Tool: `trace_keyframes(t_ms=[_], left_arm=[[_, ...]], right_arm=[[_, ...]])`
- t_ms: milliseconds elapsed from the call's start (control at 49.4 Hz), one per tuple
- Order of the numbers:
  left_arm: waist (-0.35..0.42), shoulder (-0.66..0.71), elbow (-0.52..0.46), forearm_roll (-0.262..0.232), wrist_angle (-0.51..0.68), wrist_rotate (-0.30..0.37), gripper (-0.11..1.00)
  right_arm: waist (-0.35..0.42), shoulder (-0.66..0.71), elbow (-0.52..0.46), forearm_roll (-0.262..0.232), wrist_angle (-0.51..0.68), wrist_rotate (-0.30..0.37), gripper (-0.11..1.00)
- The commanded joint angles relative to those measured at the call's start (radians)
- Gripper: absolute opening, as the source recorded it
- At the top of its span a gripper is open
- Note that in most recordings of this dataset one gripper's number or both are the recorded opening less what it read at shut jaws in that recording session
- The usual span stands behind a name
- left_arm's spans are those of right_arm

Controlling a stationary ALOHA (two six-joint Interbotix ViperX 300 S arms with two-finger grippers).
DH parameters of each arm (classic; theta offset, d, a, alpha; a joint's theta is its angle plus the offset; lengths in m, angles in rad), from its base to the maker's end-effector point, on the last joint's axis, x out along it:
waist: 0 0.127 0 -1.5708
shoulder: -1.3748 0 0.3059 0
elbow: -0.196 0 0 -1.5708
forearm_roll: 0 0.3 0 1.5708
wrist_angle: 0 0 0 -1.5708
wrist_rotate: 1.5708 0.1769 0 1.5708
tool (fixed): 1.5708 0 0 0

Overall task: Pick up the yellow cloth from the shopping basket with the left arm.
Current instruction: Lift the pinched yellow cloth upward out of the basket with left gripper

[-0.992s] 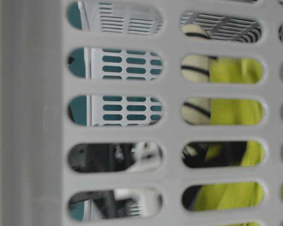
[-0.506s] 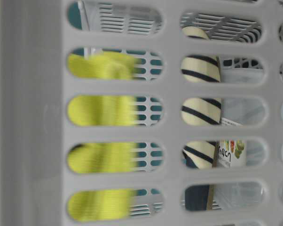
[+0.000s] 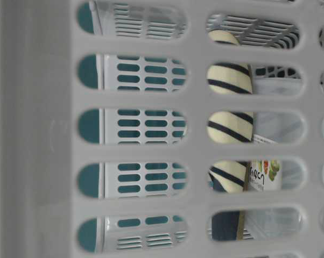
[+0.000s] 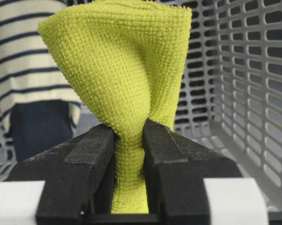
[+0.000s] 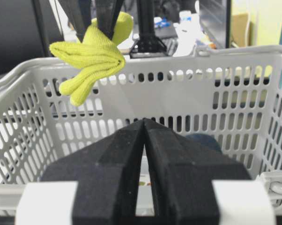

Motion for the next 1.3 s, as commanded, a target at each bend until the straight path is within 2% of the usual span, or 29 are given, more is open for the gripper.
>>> trace_keyframes(t_ms=[0, 283, 526, 951, 1154, 1275], left_arm=[[0.006, -0.021, -0.020, 0.003, 0.003, 0.003, 0.14], [0.017, -0.031, -0.025, 0.003, 0.005, 0.005, 0.14], [0.037, -0.035, -0.040, 0.003, 0.005, 0.055, 0.14], [0.049, -0.041, -0.038, 0.003, 0.003, 0.058, 0.14], [0.049, -0.078, -0.009, 0.003, -0.018, 0.052, 0.14], [0.054, -0.149, 0.064, 0.003, -0.074, 0.051, 0.14]], right_arm=[[0.002, 0.005, -0.012, 0.003, -0.012, 0.002, 0.00], [0.000, -0.002, -0.015, 0.003, -0.012, 0.002, -0.01], [0.000, -0.002, -0.014, 0.003, -0.012, 0.002, -0.01], [0.000, -0.003, -0.014, 0.003, -0.008, 0.002, -0.01], [0.002, -0.006, -0.012, 0.003, -0.008, 0.002, -0.01], [0.002, -0.011, -0.014, 0.003, -0.006, 0.002, -0.01]])
